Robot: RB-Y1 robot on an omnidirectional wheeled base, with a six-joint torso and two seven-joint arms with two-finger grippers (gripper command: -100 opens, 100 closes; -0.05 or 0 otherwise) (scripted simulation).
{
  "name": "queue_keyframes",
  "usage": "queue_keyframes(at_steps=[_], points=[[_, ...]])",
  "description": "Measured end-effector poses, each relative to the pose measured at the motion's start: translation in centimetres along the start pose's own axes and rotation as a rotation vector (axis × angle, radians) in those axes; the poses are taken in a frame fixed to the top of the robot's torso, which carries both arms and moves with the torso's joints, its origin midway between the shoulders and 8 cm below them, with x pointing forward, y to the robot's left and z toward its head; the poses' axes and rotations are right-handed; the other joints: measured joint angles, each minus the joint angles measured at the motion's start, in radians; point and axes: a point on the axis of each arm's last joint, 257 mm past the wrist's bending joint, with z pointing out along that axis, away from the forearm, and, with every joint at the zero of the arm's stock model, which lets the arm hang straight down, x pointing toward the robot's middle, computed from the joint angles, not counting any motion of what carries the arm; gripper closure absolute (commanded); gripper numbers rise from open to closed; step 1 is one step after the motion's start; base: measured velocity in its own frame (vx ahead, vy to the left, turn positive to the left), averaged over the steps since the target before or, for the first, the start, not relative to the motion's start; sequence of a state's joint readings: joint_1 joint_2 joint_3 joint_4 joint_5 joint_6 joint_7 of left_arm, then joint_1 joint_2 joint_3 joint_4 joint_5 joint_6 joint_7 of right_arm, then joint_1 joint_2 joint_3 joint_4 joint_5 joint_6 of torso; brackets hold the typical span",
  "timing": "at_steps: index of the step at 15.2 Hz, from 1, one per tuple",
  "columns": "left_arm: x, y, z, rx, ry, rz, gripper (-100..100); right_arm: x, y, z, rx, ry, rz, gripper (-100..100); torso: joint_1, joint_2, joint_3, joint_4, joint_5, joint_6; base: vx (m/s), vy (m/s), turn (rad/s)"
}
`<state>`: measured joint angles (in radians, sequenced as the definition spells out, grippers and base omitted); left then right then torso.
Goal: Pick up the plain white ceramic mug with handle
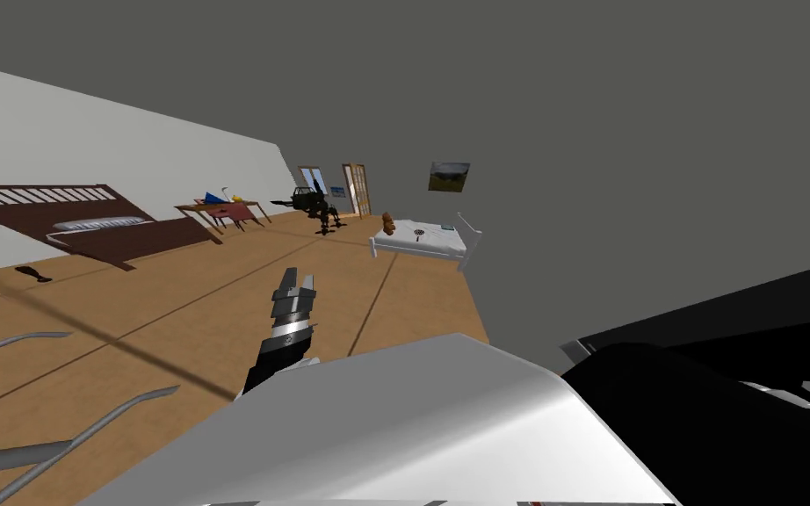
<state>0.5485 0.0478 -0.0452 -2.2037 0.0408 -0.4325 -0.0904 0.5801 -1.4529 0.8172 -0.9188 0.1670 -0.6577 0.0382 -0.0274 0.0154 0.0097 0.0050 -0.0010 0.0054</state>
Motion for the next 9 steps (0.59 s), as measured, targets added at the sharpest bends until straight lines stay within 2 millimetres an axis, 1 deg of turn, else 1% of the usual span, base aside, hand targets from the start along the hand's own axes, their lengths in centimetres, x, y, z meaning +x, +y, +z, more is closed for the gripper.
queue_keyframes(at_steps=[2, 5, 9], points=[[0.0, 0.0, 0.0, 0.0, 0.0, 0.0, 0, 0.8, 0.0, 0.0, 0.004, -0.001, 0.041, -100, -0.001, -0.001, -0.001, 0.0, 0.0, 0.0, -0.135, 0.012, 0.281], [0.0, 0.0, 0.0, 0.0, 0.0, 0.0, 0, 2.3, -0.2, -0.1, 0.014, -0.002, 0.107, -100, 0.0, 0.0, 0.0, 0.0, 0.0, 0.0, -0.16, 0.021, 0.347], [0.0, 0.0, 0.0, 0.0, 0.0, 0.0, 0, 4.0, -0.2, -0.3, 0.024, 0.0, 0.186, -100, -0.001, -0.001, -0.001, 0.0, 0.0, 0.0, -0.136, 0.018, 0.304]])
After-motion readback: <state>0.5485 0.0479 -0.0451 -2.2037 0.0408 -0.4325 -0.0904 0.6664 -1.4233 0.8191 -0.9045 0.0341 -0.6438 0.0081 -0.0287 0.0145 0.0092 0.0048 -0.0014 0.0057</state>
